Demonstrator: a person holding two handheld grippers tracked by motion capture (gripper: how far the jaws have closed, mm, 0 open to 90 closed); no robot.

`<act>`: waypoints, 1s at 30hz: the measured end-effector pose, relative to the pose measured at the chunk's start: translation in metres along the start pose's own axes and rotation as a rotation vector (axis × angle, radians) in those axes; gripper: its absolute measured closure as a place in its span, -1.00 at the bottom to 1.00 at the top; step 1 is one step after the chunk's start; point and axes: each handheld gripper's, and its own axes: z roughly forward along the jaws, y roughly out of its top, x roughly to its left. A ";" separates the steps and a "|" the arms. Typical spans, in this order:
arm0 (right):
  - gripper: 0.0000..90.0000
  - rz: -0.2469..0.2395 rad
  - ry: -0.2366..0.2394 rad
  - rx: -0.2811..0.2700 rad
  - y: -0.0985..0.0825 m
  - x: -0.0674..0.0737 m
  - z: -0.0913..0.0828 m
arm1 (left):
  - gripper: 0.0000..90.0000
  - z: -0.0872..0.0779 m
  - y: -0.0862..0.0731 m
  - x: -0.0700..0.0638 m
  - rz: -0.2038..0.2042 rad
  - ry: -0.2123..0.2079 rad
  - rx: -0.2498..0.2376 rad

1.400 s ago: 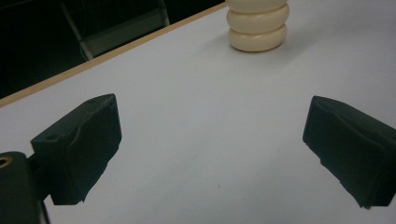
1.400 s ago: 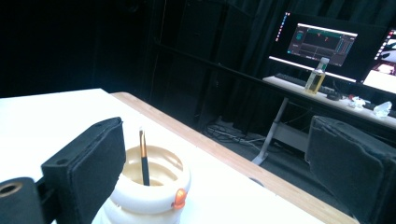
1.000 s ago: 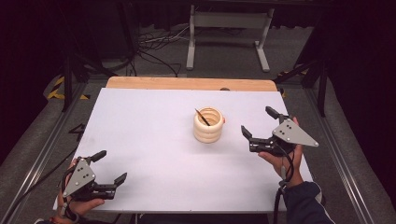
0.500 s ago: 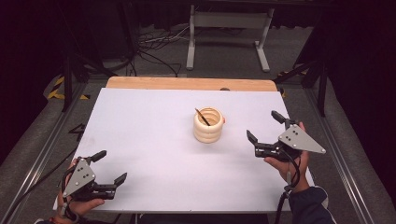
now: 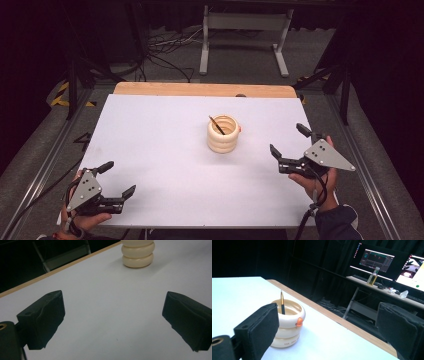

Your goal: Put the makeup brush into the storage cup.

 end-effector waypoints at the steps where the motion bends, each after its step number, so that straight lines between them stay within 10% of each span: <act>1: -0.88 -0.004 -0.003 0.000 -0.001 0.000 -0.001 | -0.88 0.000 0.000 0.000 0.000 0.000 0.000; 30: -0.88 -0.001 -0.042 0.082 -0.036 -0.009 -0.025 | -0.89 -0.002 0.000 0.001 0.006 0.006 -0.006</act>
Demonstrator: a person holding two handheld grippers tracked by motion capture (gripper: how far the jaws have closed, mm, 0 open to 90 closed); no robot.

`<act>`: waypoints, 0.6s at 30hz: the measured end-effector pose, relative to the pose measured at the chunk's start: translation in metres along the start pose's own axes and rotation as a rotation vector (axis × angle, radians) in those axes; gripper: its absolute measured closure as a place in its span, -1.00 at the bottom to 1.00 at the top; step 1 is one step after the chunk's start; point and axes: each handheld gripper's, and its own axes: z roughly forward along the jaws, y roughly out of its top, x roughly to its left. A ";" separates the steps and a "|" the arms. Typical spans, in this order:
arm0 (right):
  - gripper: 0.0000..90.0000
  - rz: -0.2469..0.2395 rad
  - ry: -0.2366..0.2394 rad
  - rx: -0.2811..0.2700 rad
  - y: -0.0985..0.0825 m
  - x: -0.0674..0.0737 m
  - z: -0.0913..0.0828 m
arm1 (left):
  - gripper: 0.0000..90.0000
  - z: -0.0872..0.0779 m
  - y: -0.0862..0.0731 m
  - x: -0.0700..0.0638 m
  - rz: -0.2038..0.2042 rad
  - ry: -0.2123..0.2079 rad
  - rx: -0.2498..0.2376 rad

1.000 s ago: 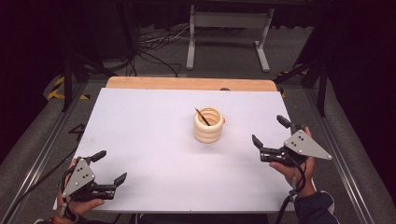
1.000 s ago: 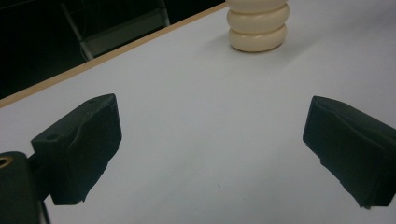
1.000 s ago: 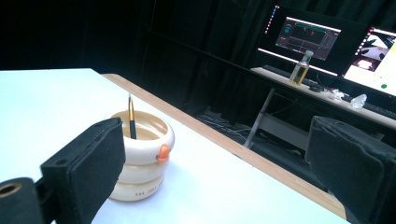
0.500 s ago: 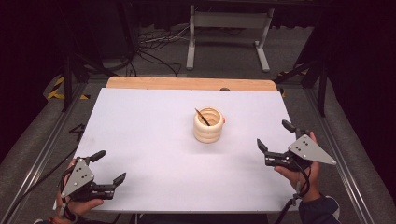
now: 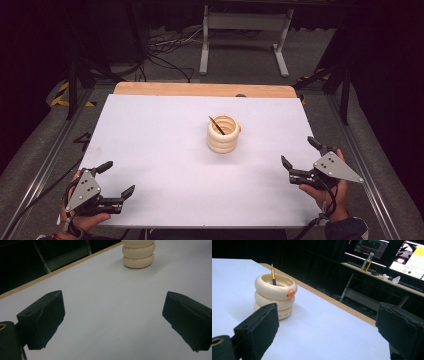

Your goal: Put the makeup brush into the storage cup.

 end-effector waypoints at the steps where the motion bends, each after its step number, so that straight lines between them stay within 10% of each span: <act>1: -0.88 0.004 0.002 0.004 -0.001 0.000 0.000 | -0.89 0.000 0.000 0.000 0.000 0.001 0.000; 18: -0.88 -0.006 0.032 0.060 -0.027 0.015 -0.005 | -0.89 -0.001 0.000 0.000 0.002 0.004 0.000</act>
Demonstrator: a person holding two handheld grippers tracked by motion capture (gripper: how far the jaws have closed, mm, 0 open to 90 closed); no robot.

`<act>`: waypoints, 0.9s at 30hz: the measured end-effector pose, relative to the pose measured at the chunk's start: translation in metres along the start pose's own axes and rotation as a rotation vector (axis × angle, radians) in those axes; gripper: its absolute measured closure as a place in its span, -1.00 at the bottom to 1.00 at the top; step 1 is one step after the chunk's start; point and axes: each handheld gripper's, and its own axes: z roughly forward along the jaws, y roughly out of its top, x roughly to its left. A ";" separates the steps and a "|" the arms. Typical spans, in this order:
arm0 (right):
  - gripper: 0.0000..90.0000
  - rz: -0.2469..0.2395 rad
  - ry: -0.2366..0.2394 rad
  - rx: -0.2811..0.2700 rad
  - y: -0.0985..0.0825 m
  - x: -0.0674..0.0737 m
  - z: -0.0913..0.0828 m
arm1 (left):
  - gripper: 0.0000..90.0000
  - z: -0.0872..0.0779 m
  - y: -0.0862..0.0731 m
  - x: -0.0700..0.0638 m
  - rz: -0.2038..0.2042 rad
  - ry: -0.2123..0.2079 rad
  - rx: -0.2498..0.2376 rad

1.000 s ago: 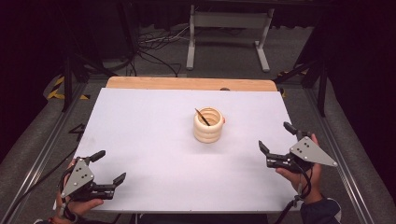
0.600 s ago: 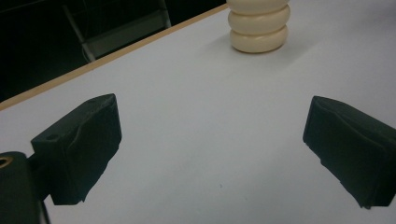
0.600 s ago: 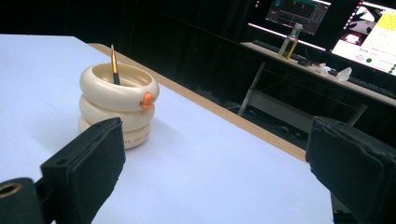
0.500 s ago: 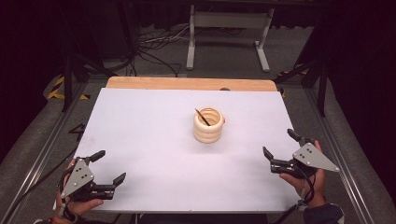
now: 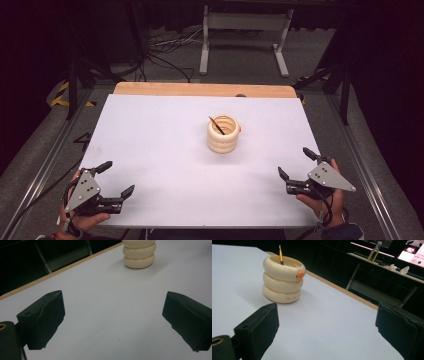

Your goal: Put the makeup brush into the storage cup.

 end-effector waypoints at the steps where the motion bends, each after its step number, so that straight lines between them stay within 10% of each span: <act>1: -0.88 0.000 0.002 0.001 -0.001 0.001 0.000 | -0.89 0.000 0.000 0.000 0.000 0.000 -0.001; 27: -0.89 0.061 0.004 0.035 -0.033 0.001 -0.012 | -0.89 0.004 0.000 0.004 -0.012 0.000 0.001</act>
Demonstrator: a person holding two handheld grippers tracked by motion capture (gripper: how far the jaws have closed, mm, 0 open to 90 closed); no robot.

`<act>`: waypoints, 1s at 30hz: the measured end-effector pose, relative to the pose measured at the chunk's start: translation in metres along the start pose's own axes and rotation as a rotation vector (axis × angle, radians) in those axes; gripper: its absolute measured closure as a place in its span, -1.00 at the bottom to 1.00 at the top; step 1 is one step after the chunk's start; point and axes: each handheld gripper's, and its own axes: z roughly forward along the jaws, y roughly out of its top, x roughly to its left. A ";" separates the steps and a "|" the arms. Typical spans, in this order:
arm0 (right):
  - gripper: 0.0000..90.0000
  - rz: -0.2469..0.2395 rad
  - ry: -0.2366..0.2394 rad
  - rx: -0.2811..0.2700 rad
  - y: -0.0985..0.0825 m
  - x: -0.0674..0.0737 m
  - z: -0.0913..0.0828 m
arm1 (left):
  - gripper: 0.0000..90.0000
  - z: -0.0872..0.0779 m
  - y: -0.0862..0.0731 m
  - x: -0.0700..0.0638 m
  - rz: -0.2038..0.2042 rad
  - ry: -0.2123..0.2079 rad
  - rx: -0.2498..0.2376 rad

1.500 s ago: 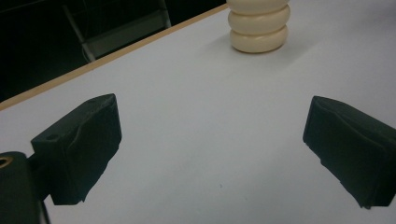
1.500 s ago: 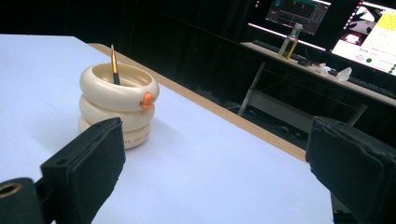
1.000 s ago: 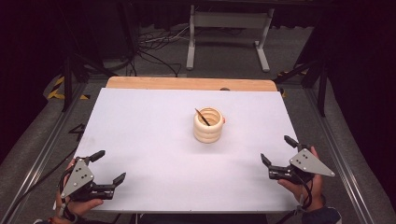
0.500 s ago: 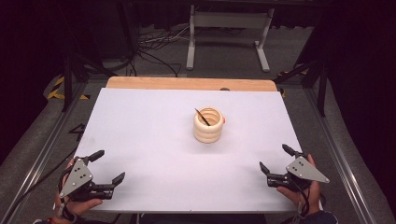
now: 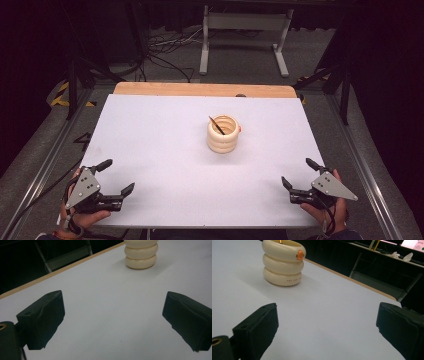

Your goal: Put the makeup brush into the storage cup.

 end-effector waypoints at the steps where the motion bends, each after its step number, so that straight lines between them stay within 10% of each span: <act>1: -0.89 0.003 -0.003 -0.001 0.000 -0.001 -0.001 | -0.89 0.001 0.000 0.000 0.011 -0.003 0.009; 30: -0.88 0.027 -0.026 -0.035 0.006 -0.002 -0.004 | -0.89 0.000 -0.002 -0.001 0.011 -0.009 0.007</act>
